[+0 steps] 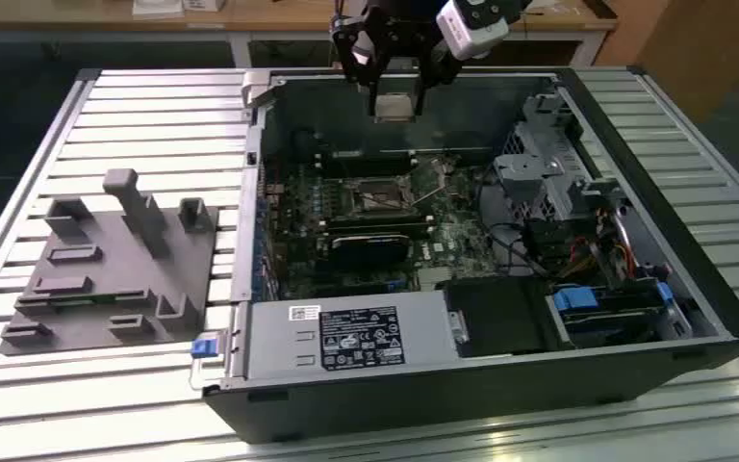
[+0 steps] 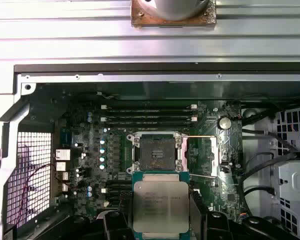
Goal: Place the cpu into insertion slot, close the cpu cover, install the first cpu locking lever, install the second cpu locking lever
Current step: 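Place the cpu into insertion slot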
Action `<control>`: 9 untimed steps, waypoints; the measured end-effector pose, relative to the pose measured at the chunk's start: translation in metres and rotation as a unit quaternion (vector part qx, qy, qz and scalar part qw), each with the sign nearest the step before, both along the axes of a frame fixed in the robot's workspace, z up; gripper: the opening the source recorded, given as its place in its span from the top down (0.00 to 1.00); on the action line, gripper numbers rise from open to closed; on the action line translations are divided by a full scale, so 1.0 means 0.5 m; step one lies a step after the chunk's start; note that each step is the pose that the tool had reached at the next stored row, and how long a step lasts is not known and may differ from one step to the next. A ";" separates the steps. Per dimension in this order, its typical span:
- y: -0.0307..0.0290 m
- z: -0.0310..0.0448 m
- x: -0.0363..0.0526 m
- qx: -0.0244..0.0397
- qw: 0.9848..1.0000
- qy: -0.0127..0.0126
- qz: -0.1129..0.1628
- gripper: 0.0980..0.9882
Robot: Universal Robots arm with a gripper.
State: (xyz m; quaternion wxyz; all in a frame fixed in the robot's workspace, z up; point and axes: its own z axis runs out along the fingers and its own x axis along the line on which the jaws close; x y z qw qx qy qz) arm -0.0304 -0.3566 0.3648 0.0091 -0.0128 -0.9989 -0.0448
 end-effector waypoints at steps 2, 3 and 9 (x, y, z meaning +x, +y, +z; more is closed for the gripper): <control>0.000 0.000 0.000 0.000 1.000 0.000 0.000 0.51; 0.000 0.000 0.000 0.000 1.000 0.000 0.000 0.51; 0.000 -0.004 0.000 0.000 1.000 0.000 0.000 0.51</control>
